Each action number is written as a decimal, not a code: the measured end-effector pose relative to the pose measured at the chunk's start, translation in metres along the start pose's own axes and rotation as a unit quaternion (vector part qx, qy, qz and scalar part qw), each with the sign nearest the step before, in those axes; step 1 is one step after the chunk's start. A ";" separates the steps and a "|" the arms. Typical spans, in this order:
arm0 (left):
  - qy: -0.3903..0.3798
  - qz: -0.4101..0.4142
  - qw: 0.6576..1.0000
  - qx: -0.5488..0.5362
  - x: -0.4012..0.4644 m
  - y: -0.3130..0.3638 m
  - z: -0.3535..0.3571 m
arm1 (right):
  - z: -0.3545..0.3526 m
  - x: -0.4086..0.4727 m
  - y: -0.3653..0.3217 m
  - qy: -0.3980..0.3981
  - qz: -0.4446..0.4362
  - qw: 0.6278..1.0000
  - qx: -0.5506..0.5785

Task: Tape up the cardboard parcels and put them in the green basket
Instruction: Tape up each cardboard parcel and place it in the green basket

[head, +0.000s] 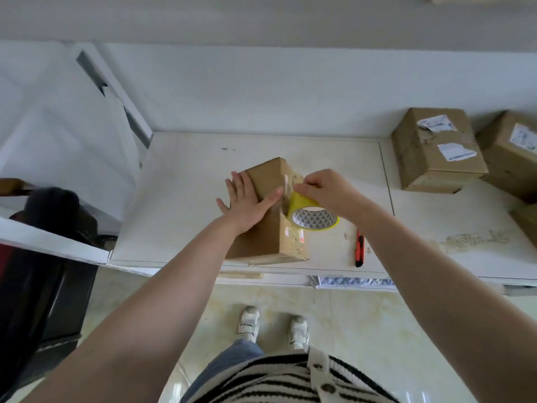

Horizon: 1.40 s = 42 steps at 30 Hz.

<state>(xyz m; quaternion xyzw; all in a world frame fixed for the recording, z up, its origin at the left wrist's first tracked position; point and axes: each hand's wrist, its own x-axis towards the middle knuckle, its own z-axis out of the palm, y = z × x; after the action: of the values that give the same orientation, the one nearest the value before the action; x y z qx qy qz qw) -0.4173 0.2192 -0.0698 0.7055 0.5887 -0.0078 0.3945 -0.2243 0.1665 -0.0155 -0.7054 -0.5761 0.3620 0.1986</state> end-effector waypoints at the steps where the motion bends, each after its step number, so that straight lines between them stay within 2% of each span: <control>1: -0.007 -0.021 1.000 -0.016 -0.001 0.000 -0.002 | 0.002 0.001 -0.005 0.001 0.002 1.000 -0.011; 5: -0.026 -0.023 0.995 -0.090 -0.006 -0.001 -0.002 | 0.001 -0.003 -0.014 -0.016 0.023 1.000 -0.003; 9: -0.026 -0.024 0.988 -0.147 -0.007 -0.004 -0.005 | -0.012 -0.007 -0.017 -0.033 0.001 0.999 0.006; 14: -0.012 -0.005 0.988 -0.151 -0.011 -0.002 -0.007 | -0.021 0.002 -0.039 -0.020 0.010 0.982 -0.186; 16: -0.009 -0.002 0.986 -0.166 -0.013 -0.006 -0.011 | -0.016 0.004 -0.046 -0.028 0.023 0.977 -0.208; 20: -0.021 0.013 0.972 -0.234 -0.018 -0.024 -0.021 | 0.003 -0.005 -0.052 -0.003 0.016 0.988 -0.157; 23: -0.042 0.008 0.940 -0.337 -0.022 -0.025 -0.026 | 0.009 -0.011 -0.052 0.006 -0.006 0.998 -0.064; 25: -0.057 0.003 0.929 -0.367 -0.022 -0.024 -0.026 | 0.010 -0.011 -0.052 0.002 -0.006 0.999 -0.038; 30: -0.066 0.009 0.934 -0.351 -0.017 -0.019 -0.024 | 0.006 -0.006 -0.055 -0.002 0.008 0.997 -0.080; 36: -0.087 -0.001 0.873 -0.480 -0.011 -0.023 -0.012 | -0.006 0.007 -0.065 0.033 -0.019 0.990 -0.135; 42: -0.093 0.014 0.886 -0.455 -0.009 -0.042 -0.028 | 0.008 0.003 -0.061 -0.006 -0.067 0.998 -0.011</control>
<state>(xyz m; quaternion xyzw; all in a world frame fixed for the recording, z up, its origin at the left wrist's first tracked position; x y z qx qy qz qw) -0.4679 0.2273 -0.0694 0.4527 0.4787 0.2010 0.7250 -0.2707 0.1841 0.0208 -0.6653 -0.6271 0.3458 0.2107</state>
